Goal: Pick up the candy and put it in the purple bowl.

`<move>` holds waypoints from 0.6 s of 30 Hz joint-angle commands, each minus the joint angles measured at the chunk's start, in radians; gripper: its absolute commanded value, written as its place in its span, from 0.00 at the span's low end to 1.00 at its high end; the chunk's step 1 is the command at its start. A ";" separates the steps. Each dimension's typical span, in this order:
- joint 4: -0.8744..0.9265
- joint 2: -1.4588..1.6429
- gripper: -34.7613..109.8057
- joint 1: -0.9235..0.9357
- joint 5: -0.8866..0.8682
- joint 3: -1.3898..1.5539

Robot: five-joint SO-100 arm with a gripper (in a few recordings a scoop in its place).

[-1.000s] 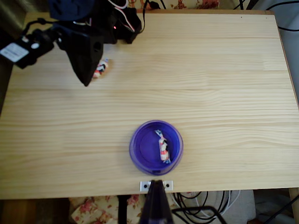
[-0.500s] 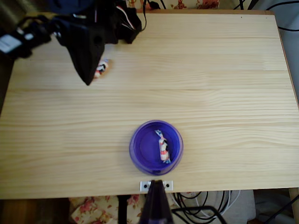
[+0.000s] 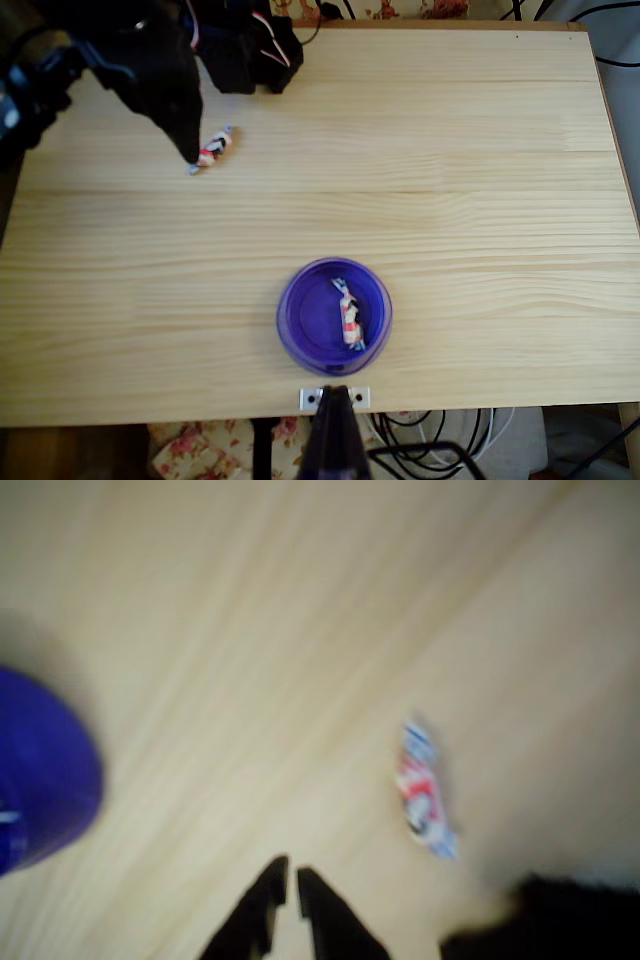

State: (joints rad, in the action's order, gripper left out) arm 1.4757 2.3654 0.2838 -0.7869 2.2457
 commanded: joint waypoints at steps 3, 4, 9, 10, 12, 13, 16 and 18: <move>0.063 -0.035 0.24 0.052 -0.028 -0.069; 0.074 -0.055 0.24 0.058 -0.029 -0.064; 0.081 -0.149 0.32 0.084 -0.018 -0.009; 0.064 -0.146 0.32 0.086 -0.015 0.011; 0.038 -0.144 0.32 0.087 -0.009 0.040; 0.034 -0.153 0.34 0.087 -0.003 0.049; 0.011 -0.196 0.38 0.087 0.023 0.071; -0.011 -0.225 0.39 0.095 0.035 0.094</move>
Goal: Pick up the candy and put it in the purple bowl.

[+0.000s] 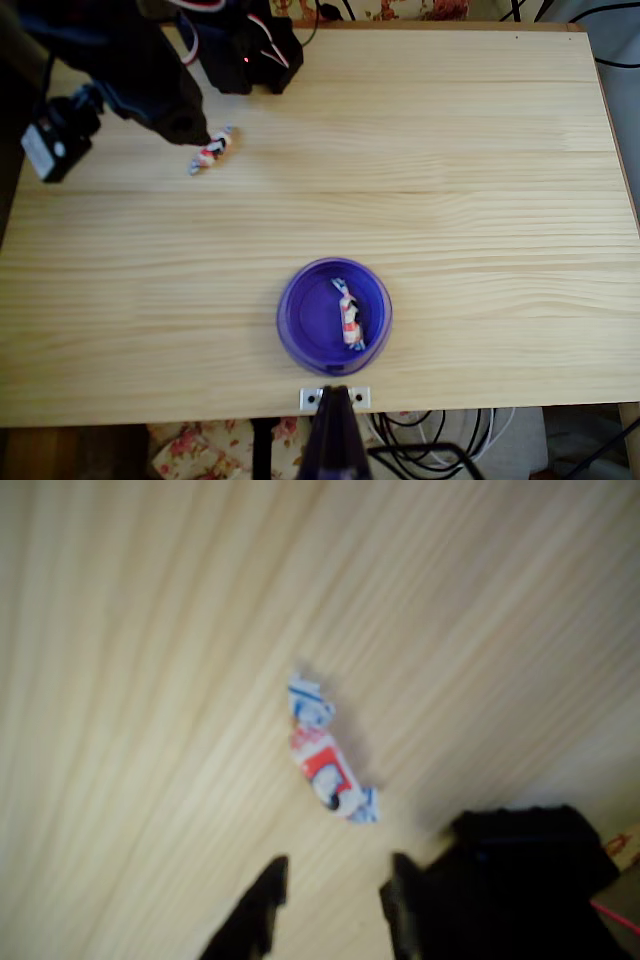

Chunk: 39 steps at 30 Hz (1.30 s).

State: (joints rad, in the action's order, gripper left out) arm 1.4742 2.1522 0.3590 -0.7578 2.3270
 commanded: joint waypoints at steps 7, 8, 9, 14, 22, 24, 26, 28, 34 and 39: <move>-0.084 -0.037 0.39 0.037 0.040 0.066; -0.092 -0.044 0.39 0.037 0.046 0.066; -0.101 -0.051 0.39 0.037 0.049 0.066; -0.140 -0.107 0.39 0.015 0.055 0.058; -0.201 -0.198 0.39 -0.005 0.057 0.058; -0.210 -0.215 0.39 -0.002 0.060 0.058; -0.222 -0.230 0.39 -0.002 0.058 0.058; -0.233 -0.252 0.39 -0.005 0.057 0.058; -0.256 -0.295 0.29 0.003 0.072 0.058; -0.273 -0.305 0.26 0.031 0.097 0.066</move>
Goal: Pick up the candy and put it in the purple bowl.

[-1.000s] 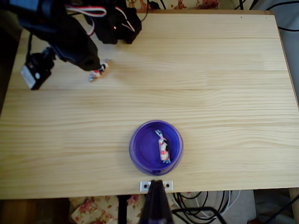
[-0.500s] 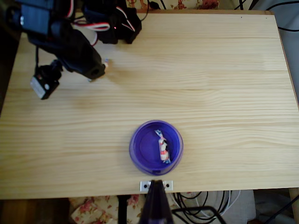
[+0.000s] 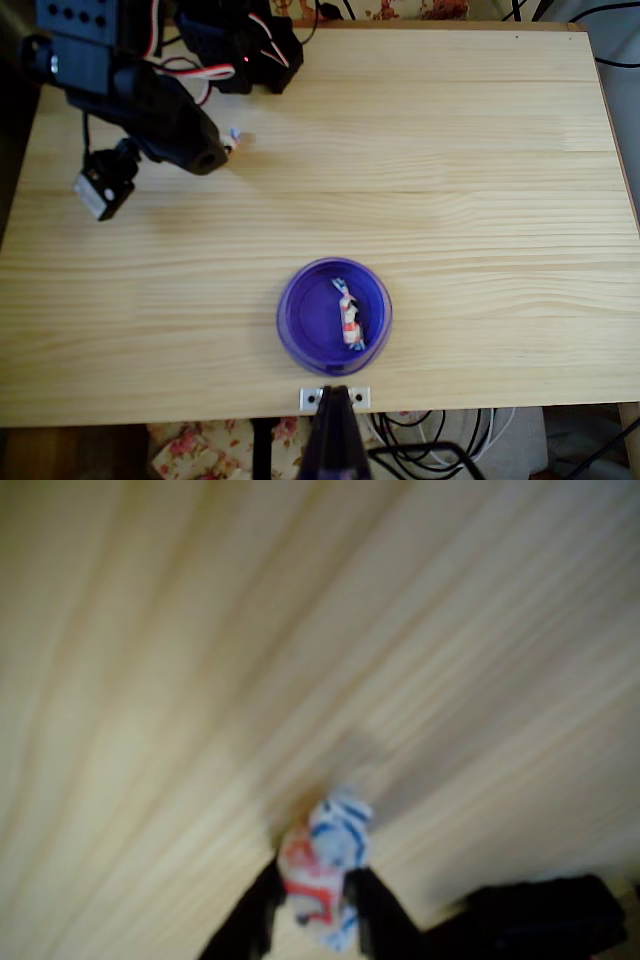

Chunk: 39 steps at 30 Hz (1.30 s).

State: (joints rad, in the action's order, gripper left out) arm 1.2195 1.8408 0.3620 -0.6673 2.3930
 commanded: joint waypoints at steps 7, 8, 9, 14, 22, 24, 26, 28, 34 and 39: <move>0.000 0.075 0.24 0.080 0.060 0.005; 0.011 0.118 0.24 0.086 0.069 0.005; 0.025 0.170 0.24 0.091 0.080 0.005; 0.074 0.468 0.24 0.084 0.135 -0.011; 0.069 0.712 0.24 -0.135 0.011 -0.051; 0.017 0.769 0.24 -0.218 -0.023 -0.037; -0.061 0.821 0.24 -0.304 -0.051 -0.014; -0.156 0.828 0.24 -0.383 -0.077 0.014; -0.514 0.815 0.24 -0.551 -0.158 0.141; -0.807 0.758 0.24 -0.621 -0.264 0.245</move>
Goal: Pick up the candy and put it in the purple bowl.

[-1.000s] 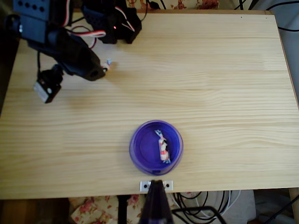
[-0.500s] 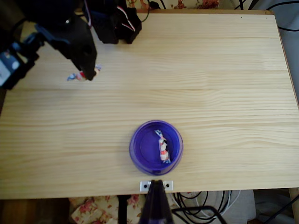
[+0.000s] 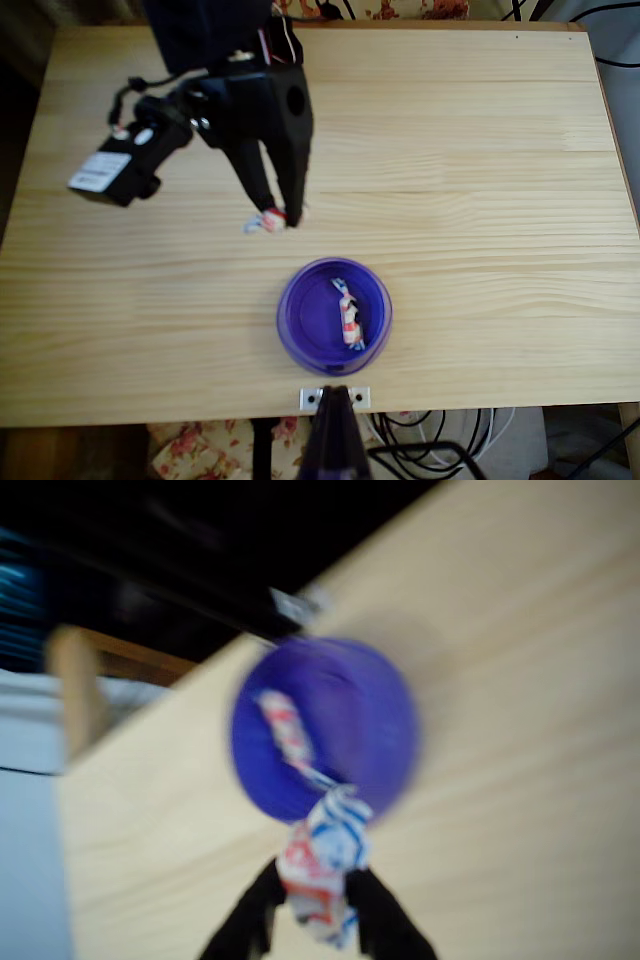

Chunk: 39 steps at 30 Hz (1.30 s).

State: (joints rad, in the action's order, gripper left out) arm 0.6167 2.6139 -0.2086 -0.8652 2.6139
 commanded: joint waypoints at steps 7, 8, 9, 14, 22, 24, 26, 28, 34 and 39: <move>-0.422 -0.307 0.24 -0.086 -0.164 -0.058; -0.465 -0.344 0.24 -0.091 -0.167 -0.066; -0.499 -0.382 0.24 -0.095 -0.169 -0.077; -0.549 -0.503 0.24 -0.081 -0.179 -0.167; -0.529 -0.529 0.24 -0.035 -0.184 -0.215; -0.499 -0.520 0.24 -0.031 -0.186 -0.215; -0.477 -0.505 0.24 -0.028 -0.189 -0.207; -0.469 -0.489 0.25 -0.026 -0.192 -0.198; -0.466 -0.474 0.26 -0.031 -0.204 -0.184; -0.518 -0.462 0.29 -0.046 -0.210 -0.150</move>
State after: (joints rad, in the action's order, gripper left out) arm 0.1319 2.0678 -0.2362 -1.0615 2.4927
